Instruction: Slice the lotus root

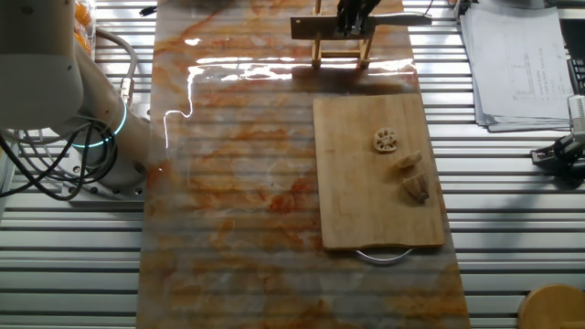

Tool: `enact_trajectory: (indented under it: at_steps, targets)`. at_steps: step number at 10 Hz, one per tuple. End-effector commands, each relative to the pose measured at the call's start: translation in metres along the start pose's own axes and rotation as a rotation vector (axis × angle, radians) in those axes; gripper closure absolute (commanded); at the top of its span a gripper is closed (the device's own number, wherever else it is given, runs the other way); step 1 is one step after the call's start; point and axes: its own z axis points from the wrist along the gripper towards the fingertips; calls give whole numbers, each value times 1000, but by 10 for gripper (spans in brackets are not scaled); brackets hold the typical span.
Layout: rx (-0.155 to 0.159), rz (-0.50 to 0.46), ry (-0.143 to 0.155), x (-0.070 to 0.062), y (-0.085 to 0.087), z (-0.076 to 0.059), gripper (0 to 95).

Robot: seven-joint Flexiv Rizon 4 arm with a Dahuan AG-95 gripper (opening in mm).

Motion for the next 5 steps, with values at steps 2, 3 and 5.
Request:
enact_trajectory:
  at_steps: [2, 3, 5]
  targets:
    - [-13, -6, 3, -2, 1, 7, 950]
    - [-30, -8, 0, -2, 0, 10, 950]
    - [-28, -11, 0, -3, 0, 12, 950]
